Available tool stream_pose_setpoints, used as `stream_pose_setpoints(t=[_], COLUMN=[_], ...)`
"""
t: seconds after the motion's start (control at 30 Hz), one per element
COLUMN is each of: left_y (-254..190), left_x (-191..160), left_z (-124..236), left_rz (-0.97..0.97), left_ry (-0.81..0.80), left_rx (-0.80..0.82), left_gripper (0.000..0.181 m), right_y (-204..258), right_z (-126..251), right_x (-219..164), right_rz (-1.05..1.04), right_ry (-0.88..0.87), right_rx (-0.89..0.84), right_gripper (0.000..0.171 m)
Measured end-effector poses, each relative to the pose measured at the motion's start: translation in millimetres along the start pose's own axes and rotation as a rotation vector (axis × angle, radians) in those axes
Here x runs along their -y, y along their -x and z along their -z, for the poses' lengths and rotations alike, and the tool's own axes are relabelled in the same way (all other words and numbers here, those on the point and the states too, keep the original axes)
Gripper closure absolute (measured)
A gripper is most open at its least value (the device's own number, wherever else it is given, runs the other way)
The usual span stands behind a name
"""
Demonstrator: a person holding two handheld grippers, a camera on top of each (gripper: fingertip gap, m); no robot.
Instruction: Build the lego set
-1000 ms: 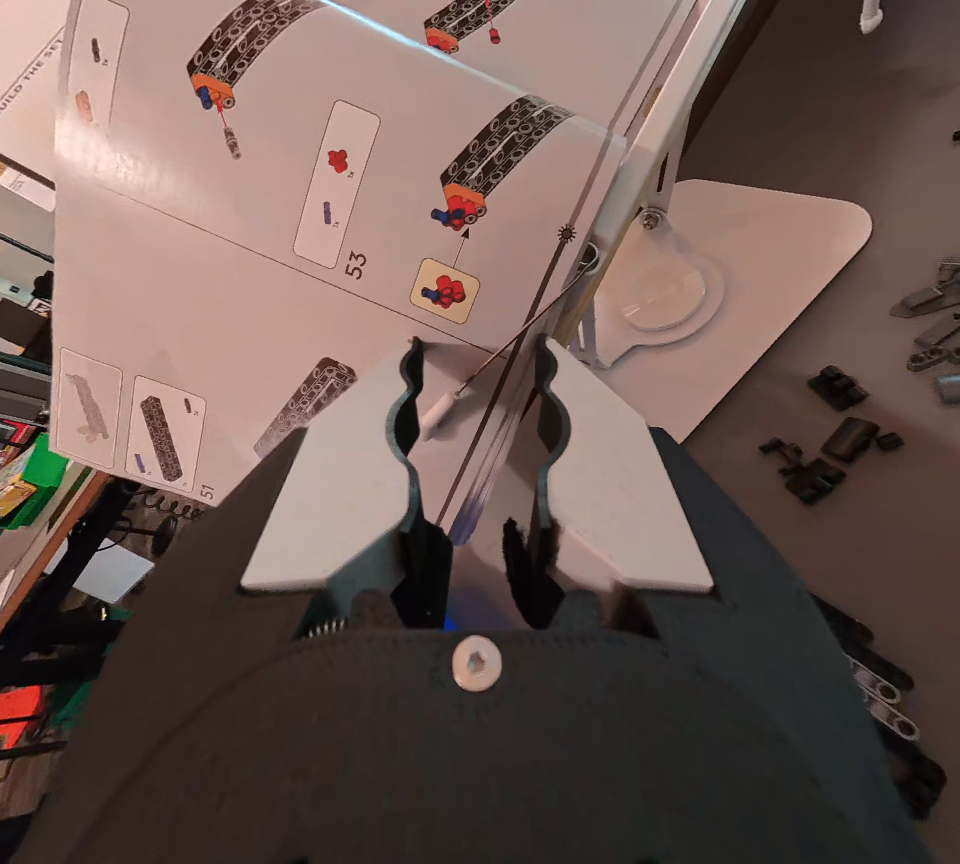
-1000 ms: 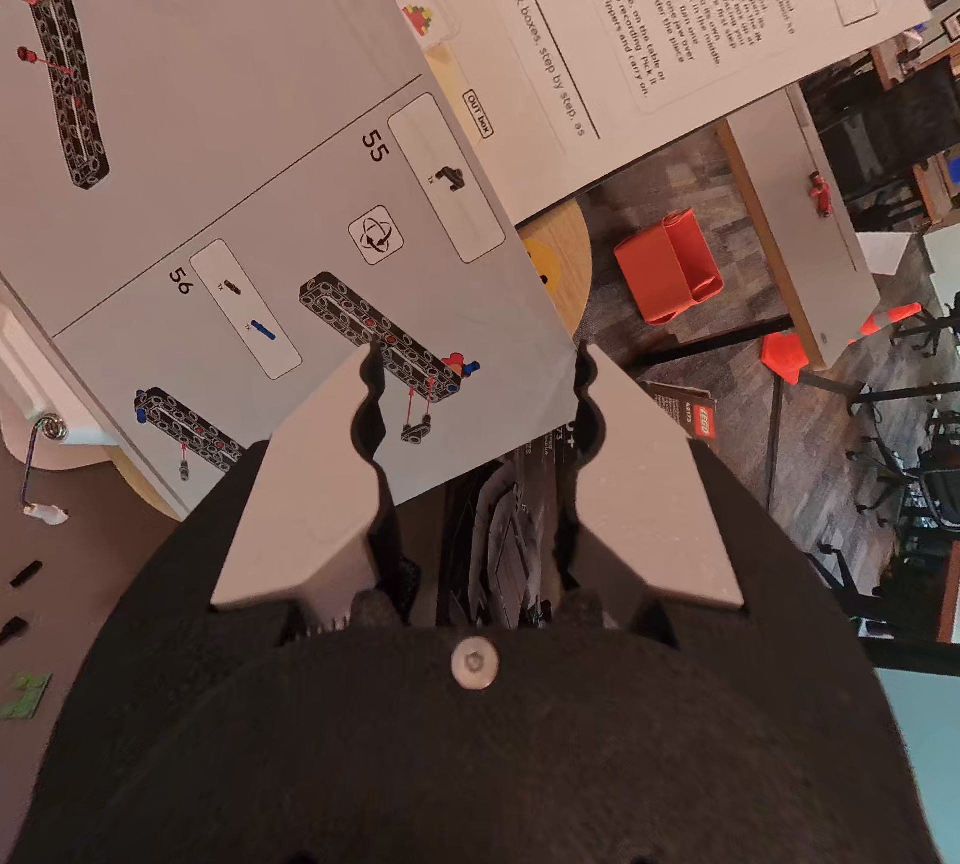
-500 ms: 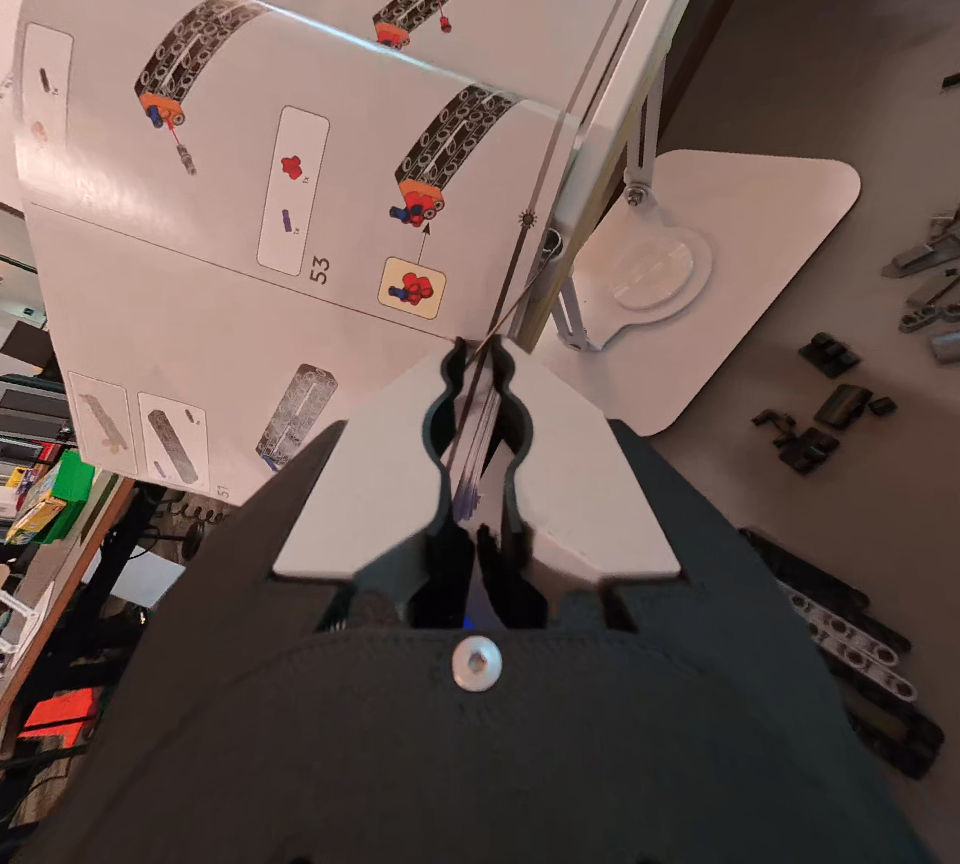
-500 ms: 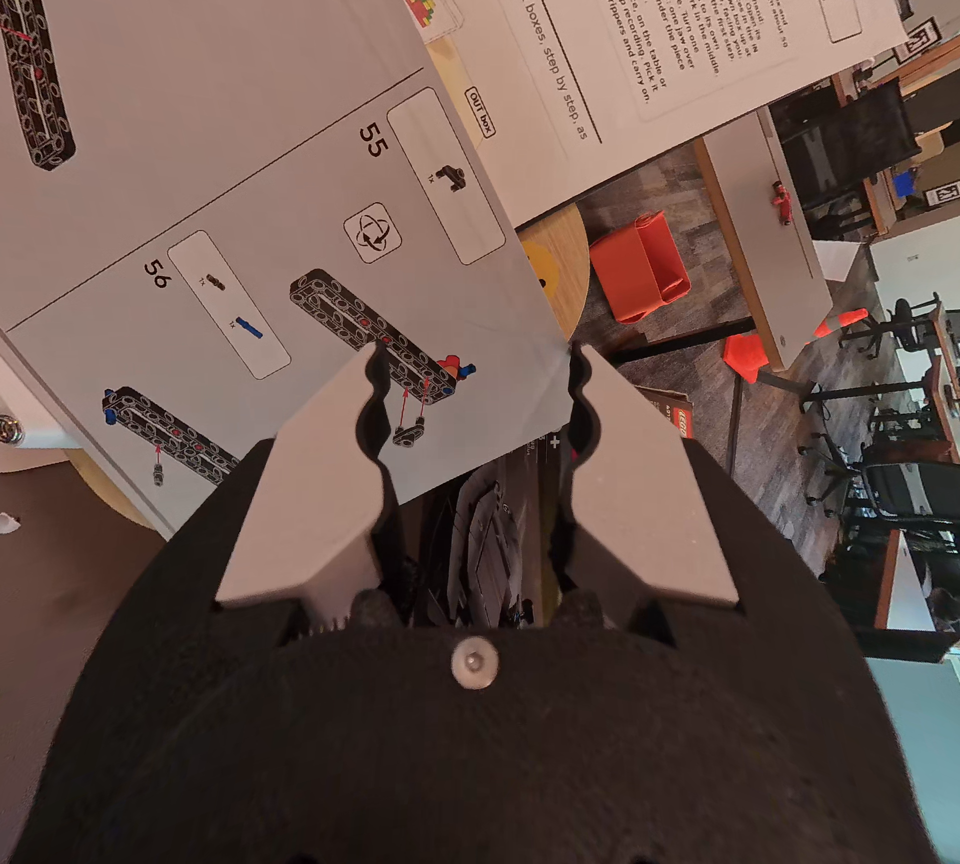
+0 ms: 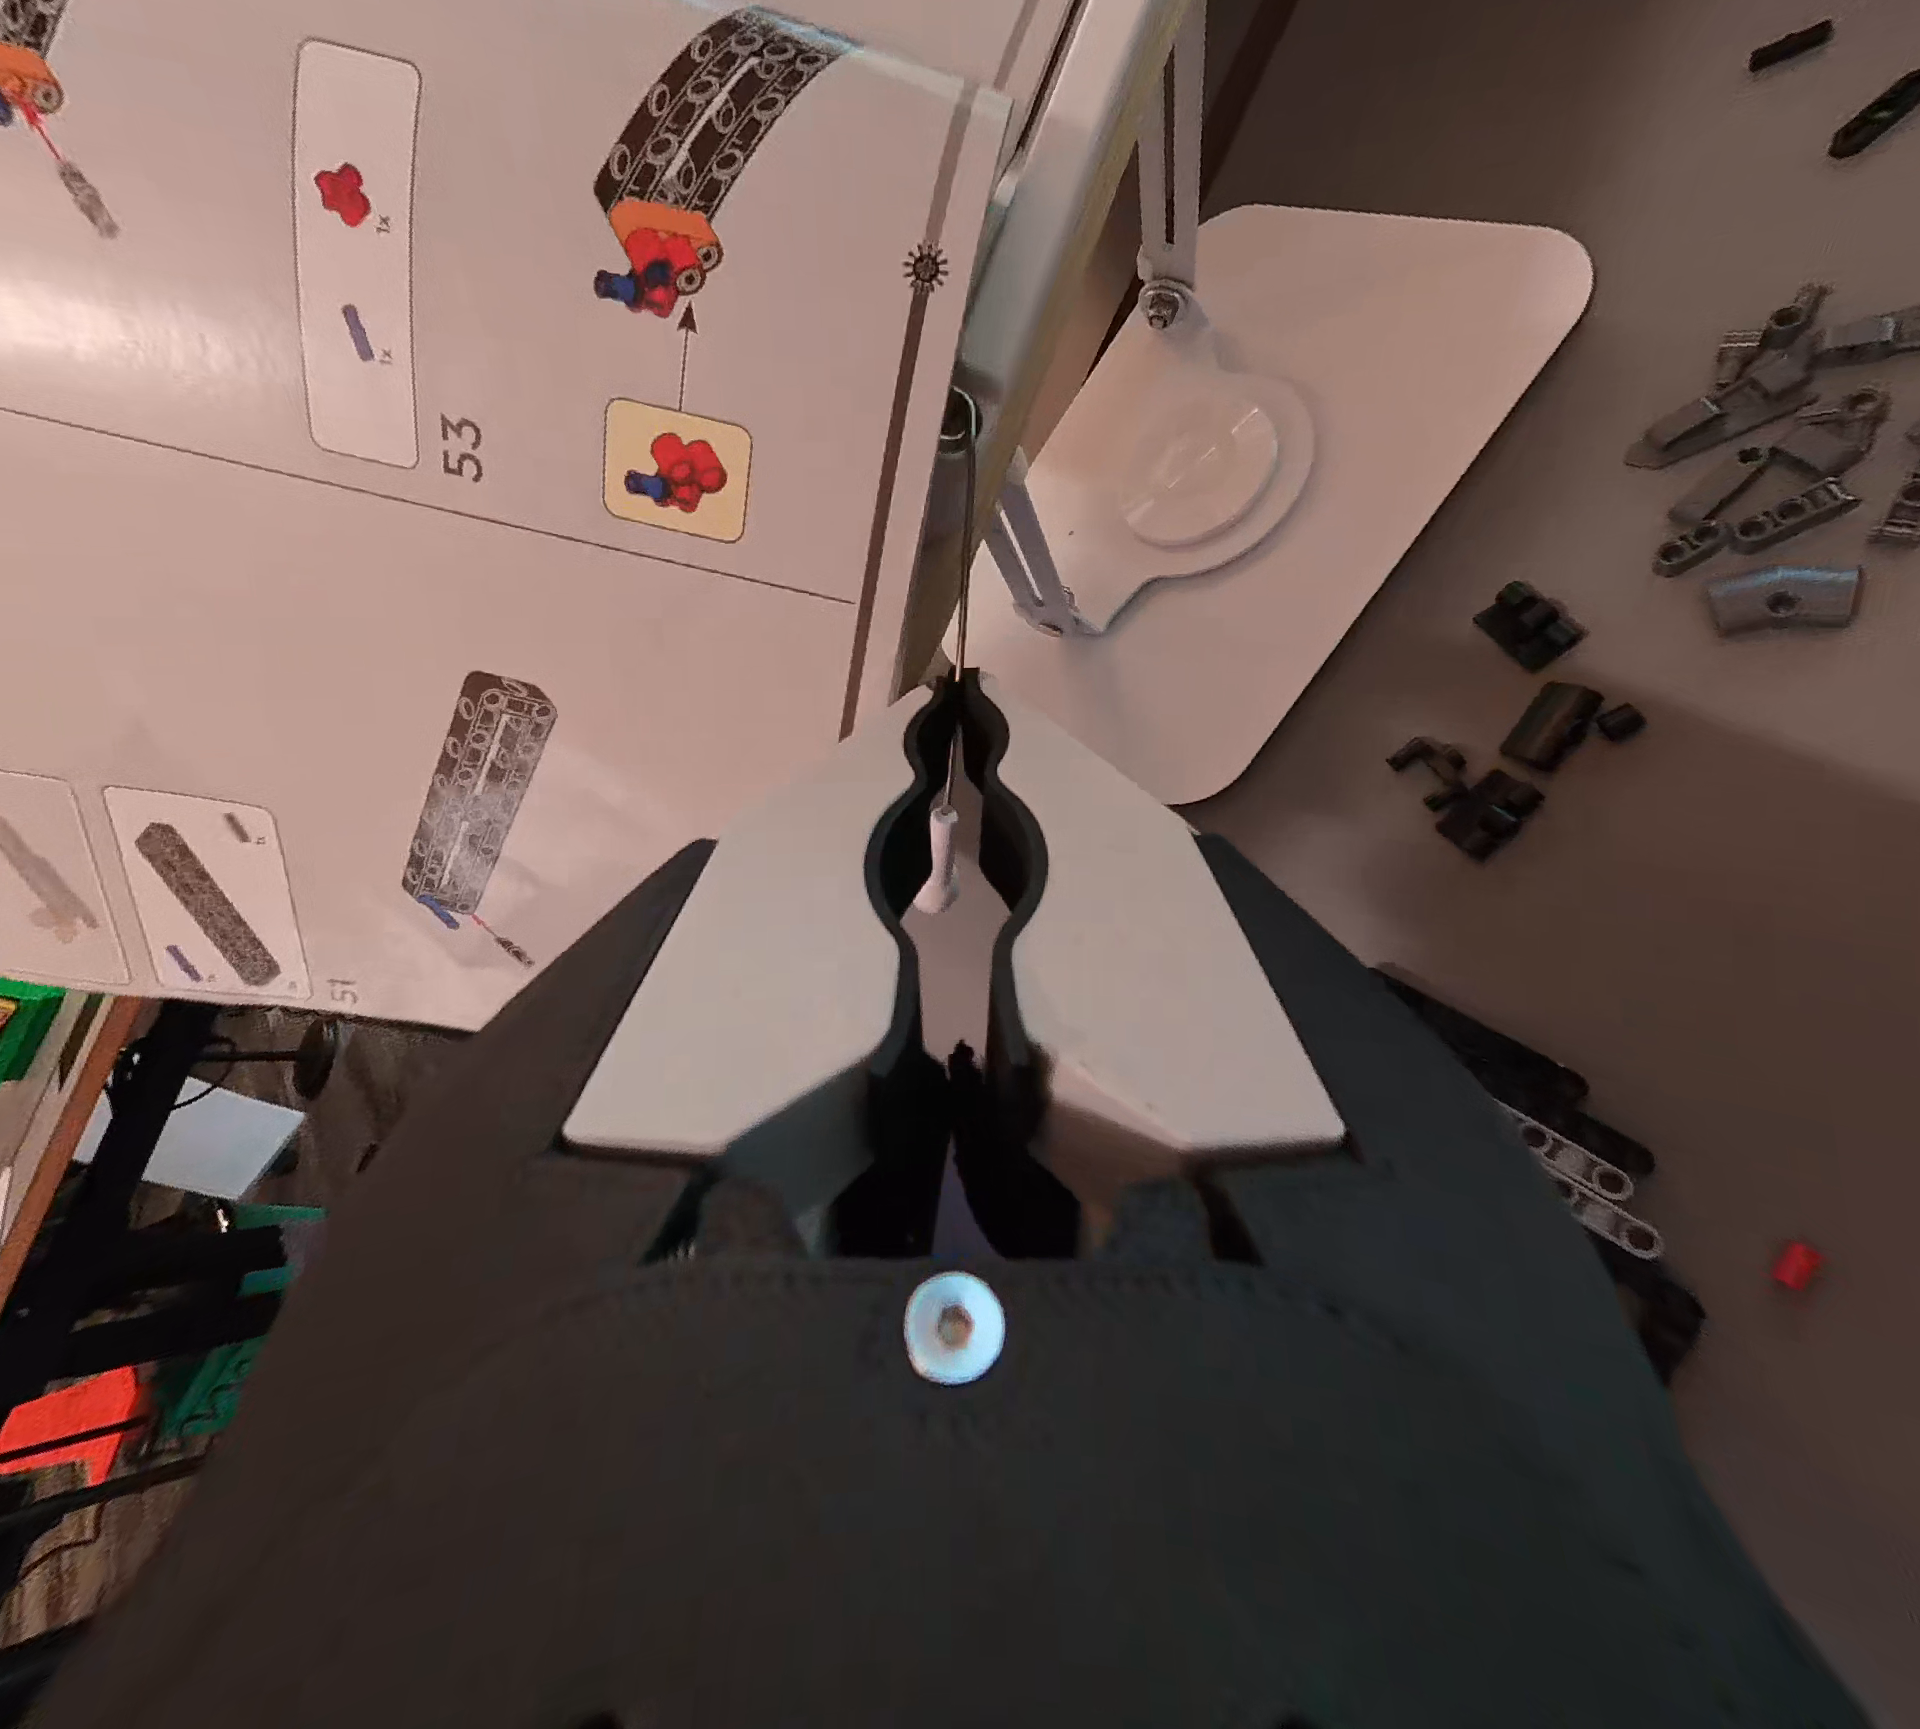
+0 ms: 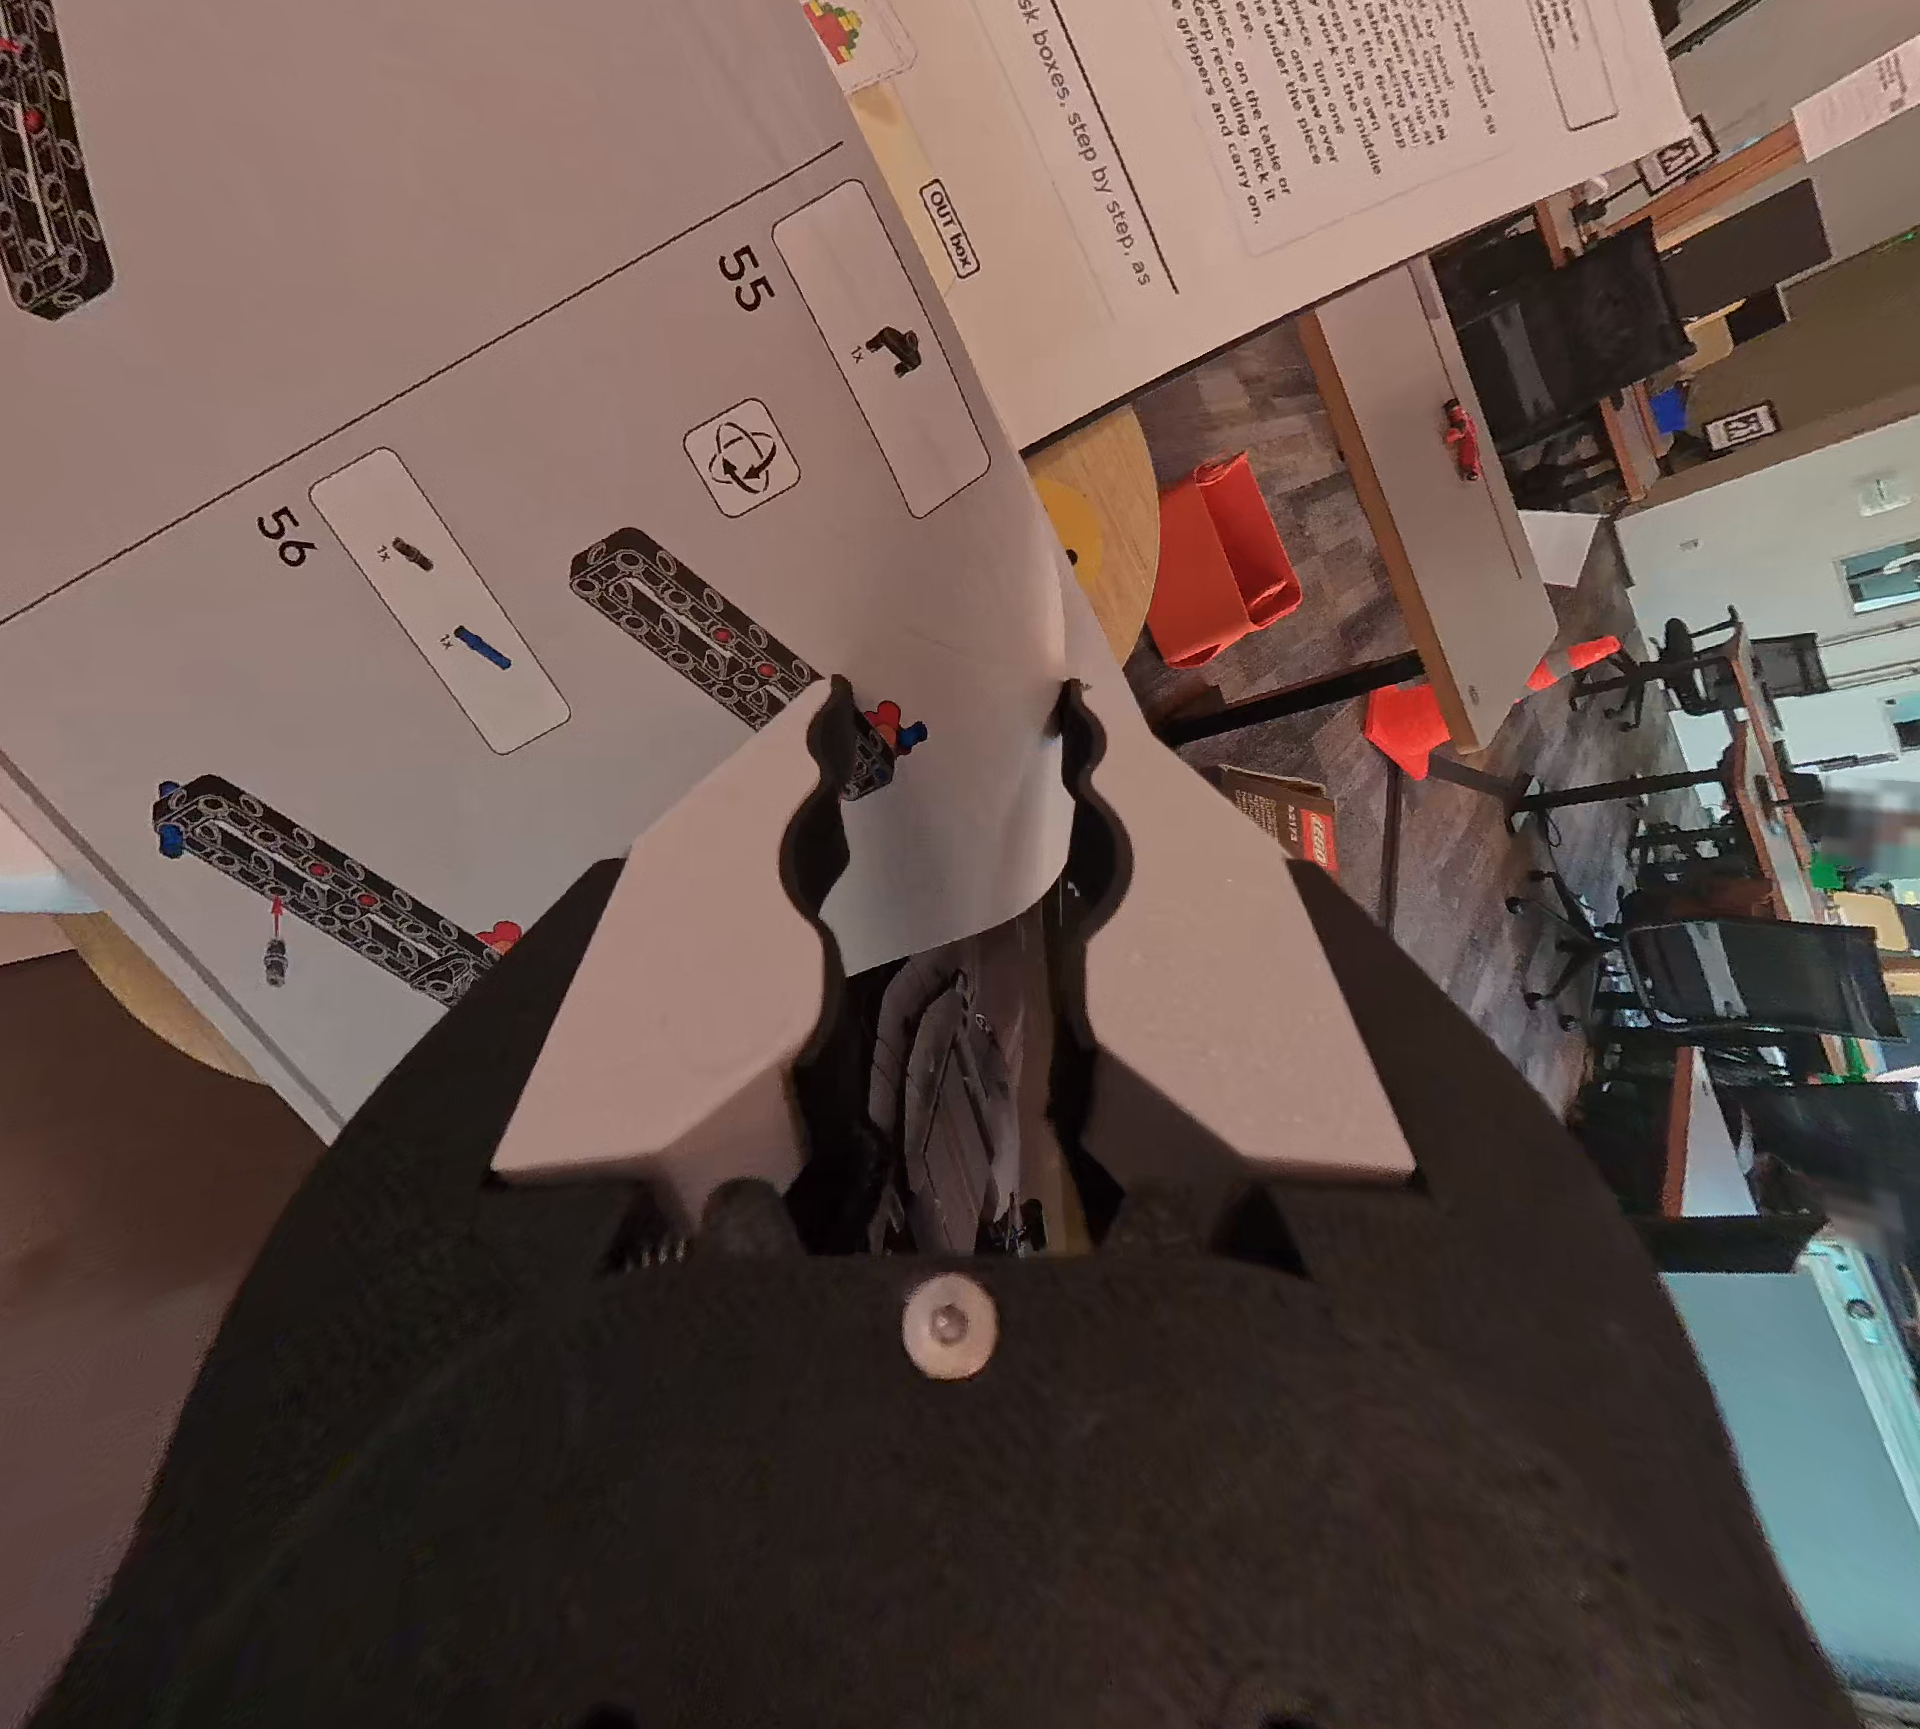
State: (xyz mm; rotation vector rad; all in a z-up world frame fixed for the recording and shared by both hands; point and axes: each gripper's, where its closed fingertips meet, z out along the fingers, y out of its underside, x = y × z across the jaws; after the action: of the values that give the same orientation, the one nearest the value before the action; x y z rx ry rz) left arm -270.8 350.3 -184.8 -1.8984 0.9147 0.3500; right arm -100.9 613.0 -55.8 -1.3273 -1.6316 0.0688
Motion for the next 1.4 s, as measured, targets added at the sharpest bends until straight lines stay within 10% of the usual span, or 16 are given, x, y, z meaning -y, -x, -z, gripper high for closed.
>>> stream_pose_setpoints(t=[0.5,0.7,1.4], left_y=[-26,8,23], left_x=[40,86,49], left_z=[48,39,-5], left_rz=[0.010,-0.011,0.153], left_ry=[-0.147,-0.269,-0.165], left_rx=[-0.217,0.083,0.045], left_gripper=[0.181,0.172,0.160], right_y=[28,21,5], right_z=[34,43,11], right_x=[18,27,8], right_rz=[0.037,0.022,0.043], right_ry=[-0.009,0.030,0.031], right_rx=[0.093,0.065,-0.116], right_gripper=[0.166,0.163,0.140])
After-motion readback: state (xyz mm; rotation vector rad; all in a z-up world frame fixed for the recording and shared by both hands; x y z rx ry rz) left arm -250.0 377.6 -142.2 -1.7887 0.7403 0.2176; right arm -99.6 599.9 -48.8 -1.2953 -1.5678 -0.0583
